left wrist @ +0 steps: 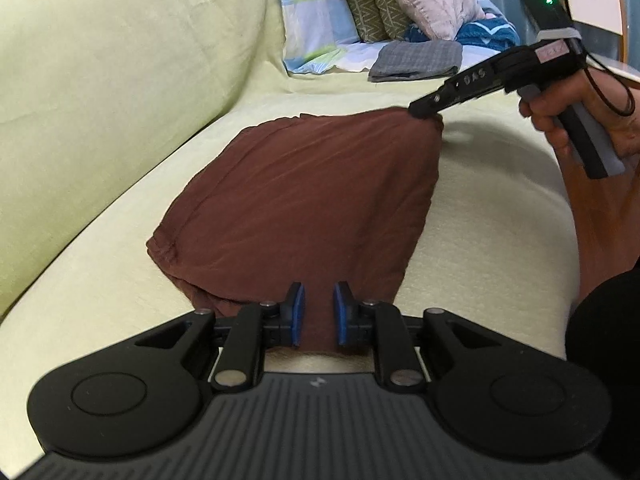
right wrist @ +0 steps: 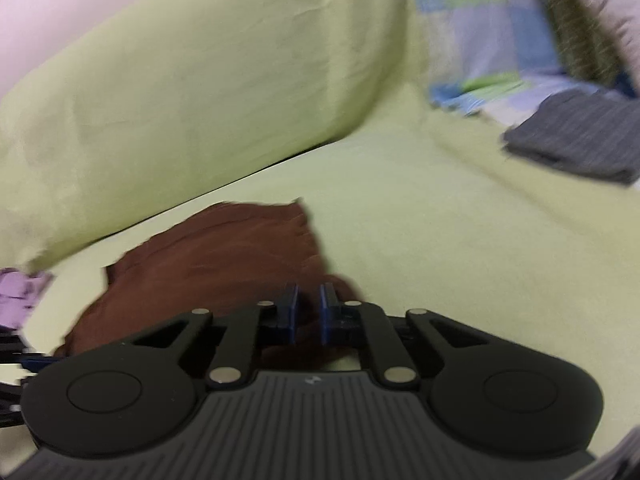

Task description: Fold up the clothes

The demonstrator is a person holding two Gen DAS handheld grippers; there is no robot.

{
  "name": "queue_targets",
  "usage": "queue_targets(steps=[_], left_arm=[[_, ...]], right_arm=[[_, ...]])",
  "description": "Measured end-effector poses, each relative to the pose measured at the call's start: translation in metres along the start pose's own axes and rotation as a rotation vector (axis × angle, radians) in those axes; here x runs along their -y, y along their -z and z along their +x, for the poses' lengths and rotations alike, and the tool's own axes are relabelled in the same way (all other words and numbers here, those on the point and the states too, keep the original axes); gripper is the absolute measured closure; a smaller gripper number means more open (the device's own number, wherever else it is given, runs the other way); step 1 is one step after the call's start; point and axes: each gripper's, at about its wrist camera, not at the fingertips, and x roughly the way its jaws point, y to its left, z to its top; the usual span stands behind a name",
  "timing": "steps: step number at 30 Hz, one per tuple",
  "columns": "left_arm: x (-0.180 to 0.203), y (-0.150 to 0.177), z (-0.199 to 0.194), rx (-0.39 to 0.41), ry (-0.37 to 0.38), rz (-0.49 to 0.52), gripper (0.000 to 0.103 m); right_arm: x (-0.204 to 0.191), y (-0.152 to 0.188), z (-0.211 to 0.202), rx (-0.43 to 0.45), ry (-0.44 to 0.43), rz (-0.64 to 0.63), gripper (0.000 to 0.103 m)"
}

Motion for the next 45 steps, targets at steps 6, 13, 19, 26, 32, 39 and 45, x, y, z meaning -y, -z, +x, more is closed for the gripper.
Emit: queue_targets(steps=[6, 13, 19, 26, 32, 39, 45], left_arm=[[0.005, -0.009, 0.000, 0.024, -0.019, 0.063, 0.082], [0.009, -0.011, 0.019, -0.011, 0.000, 0.104, 0.083], [0.002, -0.020, 0.021, 0.035, -0.005, 0.054, 0.082], [0.009, -0.018, 0.028, 0.011, 0.011, 0.094, 0.082], [0.009, -0.014, 0.026, 0.005, 0.016, 0.077, 0.083], [0.011, -0.010, 0.023, -0.001, 0.009, 0.094, 0.083], [0.012, -0.006, 0.014, -0.014, -0.011, 0.095, 0.083]], right_arm=[[0.014, -0.007, -0.012, 0.028, -0.036, 0.049, 0.071], [-0.004, -0.006, 0.016, -0.085, -0.068, -0.164, 0.082], [-0.004, -0.015, 0.009, -0.035, -0.073, -0.149, 0.086], [-0.005, -0.016, 0.019, -0.082, -0.070, -0.185, 0.092], [-0.001, -0.018, 0.020, -0.084, -0.062, -0.151, 0.103], [0.018, -0.018, 0.032, -0.099, -0.070, -0.020, 0.103], [0.043, -0.022, 0.019, -0.037, -0.104, 0.165, 0.103]])
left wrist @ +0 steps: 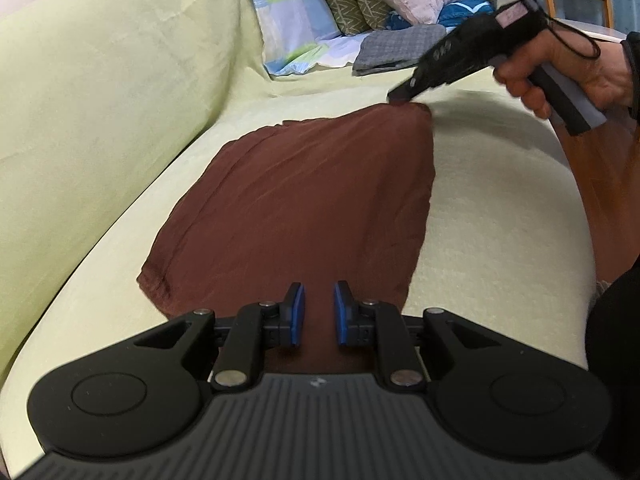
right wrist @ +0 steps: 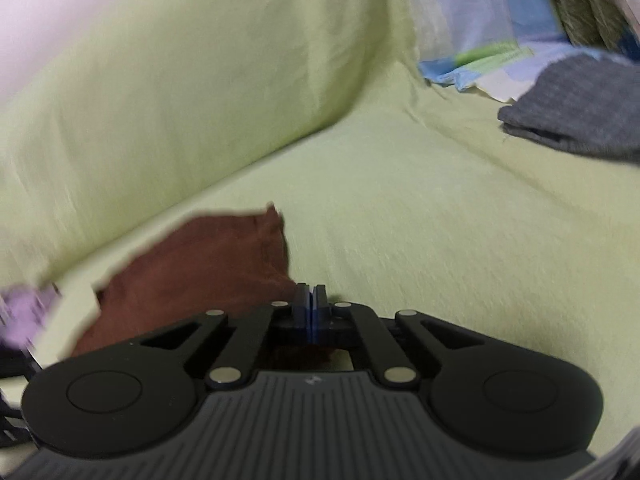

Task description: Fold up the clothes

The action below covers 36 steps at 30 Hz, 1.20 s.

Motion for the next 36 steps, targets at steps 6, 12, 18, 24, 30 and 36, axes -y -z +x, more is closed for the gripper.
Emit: queue_targets(steps=[6, 12, 18, 24, 30, 36], left_arm=[[0.004, -0.003, -0.013, 0.028, -0.018, -0.003, 0.083], [0.014, -0.001, -0.005, 0.017, -0.008, -0.002, 0.083], [0.011, 0.004, -0.004, 0.022, -0.003, -0.030, 0.083], [0.013, 0.006, -0.003, 0.030, -0.005, -0.021, 0.083], [0.014, 0.007, -0.002, 0.037, -0.008, -0.014, 0.083], [0.012, 0.007, -0.005, 0.038, -0.005, -0.018, 0.083]], right_arm=[[0.023, -0.002, -0.031, 0.051, -0.038, 0.144, 0.098], [0.007, 0.014, -0.030, -0.032, -0.083, 0.094, 0.088], [-0.004, 0.015, -0.021, -0.077, -0.048, 0.002, 0.081], [-0.017, 0.017, -0.020, -0.096, -0.017, -0.097, 0.085], [-0.009, 0.008, -0.012, -0.095, 0.018, -0.088, 0.103], [0.006, 0.003, -0.007, -0.061, -0.022, 0.020, 0.103]])
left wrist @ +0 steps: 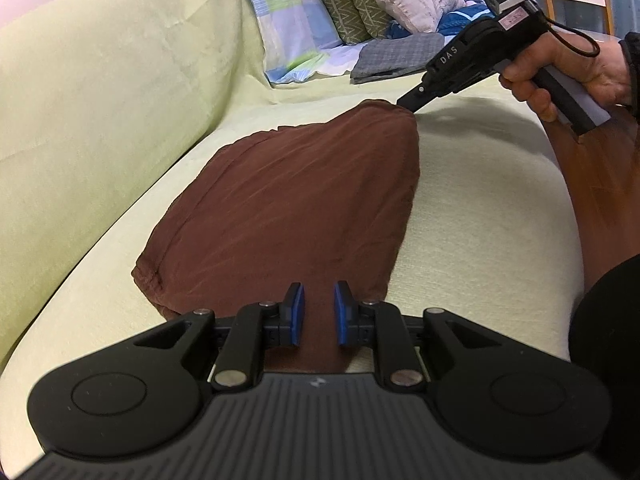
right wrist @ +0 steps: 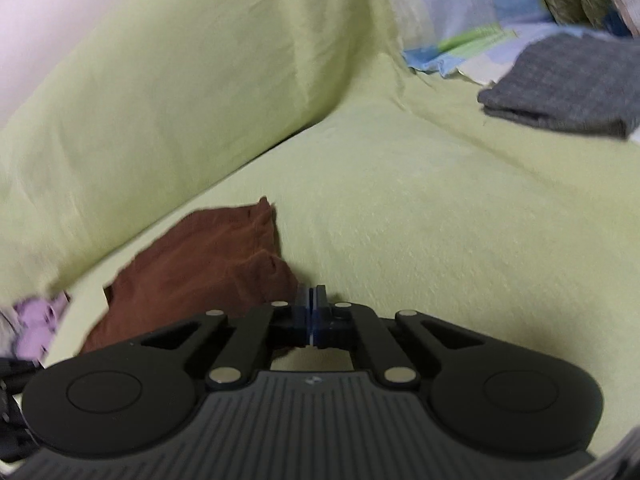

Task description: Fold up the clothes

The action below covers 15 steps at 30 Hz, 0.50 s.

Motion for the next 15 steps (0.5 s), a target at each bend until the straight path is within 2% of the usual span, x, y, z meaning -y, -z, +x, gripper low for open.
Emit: queue_targets(steps=[4, 6, 7, 8, 10, 13, 15], left_arm=[[-0.003, 0.001, -0.008, 0.003, -0.010, -0.010, 0.083], [-0.004, 0.002, -0.014, 0.005, -0.018, -0.015, 0.082], [-0.004, 0.003, -0.016, 0.003, -0.019, -0.016, 0.082], [-0.004, 0.004, -0.018, 0.000, -0.020, -0.015, 0.082], [-0.002, 0.006, -0.017, -0.012, -0.026, -0.003, 0.082], [0.001, 0.008, -0.015, -0.025, -0.036, 0.004, 0.083], [0.001, 0.007, -0.014, -0.031, -0.037, -0.004, 0.083]], right_arm=[[0.001, 0.004, -0.009, 0.025, 0.010, 0.031, 0.103], [0.001, 0.005, -0.016, 0.042, 0.026, 0.028, 0.099], [0.001, 0.006, -0.021, 0.052, 0.023, 0.035, 0.094], [0.001, 0.007, -0.025, 0.061, 0.019, 0.039, 0.083], [-0.003, 0.008, -0.028, 0.065, -0.002, 0.023, 0.076], [-0.014, 0.011, -0.018, 0.019, -0.005, -0.041, 0.076], [-0.018, 0.013, -0.008, -0.018, 0.022, -0.080, 0.080]])
